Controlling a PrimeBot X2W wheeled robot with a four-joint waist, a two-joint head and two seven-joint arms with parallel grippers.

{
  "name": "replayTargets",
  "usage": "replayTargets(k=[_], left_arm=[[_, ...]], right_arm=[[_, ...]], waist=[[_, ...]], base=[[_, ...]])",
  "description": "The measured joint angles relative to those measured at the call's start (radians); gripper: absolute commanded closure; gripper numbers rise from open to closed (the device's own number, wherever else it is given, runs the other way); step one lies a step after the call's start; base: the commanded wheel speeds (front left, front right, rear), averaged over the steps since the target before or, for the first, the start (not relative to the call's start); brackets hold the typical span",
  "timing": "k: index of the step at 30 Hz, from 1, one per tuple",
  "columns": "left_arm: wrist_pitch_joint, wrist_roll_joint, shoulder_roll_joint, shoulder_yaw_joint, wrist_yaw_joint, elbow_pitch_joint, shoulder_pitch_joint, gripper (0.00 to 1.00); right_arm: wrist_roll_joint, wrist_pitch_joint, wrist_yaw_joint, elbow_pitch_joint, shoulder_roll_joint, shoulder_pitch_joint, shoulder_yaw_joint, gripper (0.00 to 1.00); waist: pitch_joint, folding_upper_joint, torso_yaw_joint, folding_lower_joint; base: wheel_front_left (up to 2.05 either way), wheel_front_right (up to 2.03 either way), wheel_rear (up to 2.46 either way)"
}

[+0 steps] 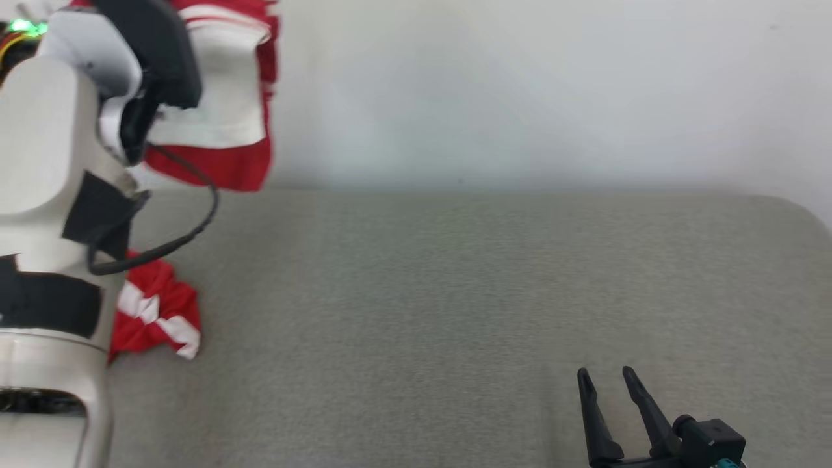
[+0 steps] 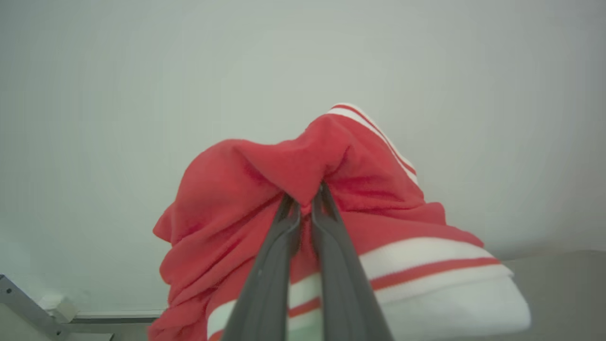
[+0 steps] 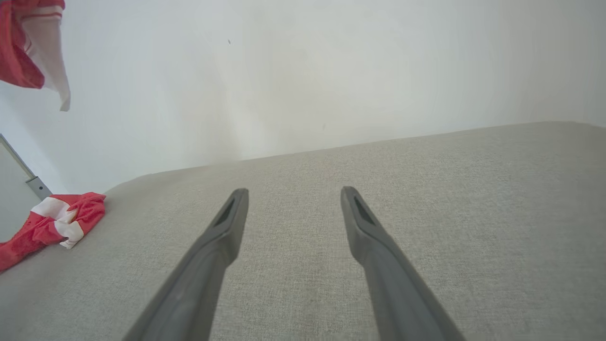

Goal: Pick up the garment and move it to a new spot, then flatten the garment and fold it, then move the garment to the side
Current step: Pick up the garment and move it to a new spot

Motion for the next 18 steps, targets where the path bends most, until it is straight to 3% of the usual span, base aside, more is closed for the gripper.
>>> replayTargets(k=[10,18], left_arm=[[-0.055,-0.085,-0.113,-0.116,-0.006,-0.292,0.147,1.0],[-0.12,-0.088,-0.165,-0.202,0.049,-0.425,0.365,1.0]], right_arm=[[-0.029,0.026,0.0,-0.043,0.0,-0.026,-0.019,0.0],[-0.058,0.059,0.0,-0.086,0.0,-0.045,-0.03,0.0]], waist=[[-0.02,0.0,-0.175,0.0002],[0.01,0.0001,-0.314,0.0003]], base=[[0.0,0.0,0.0],[0.0,0.0,0.0]])
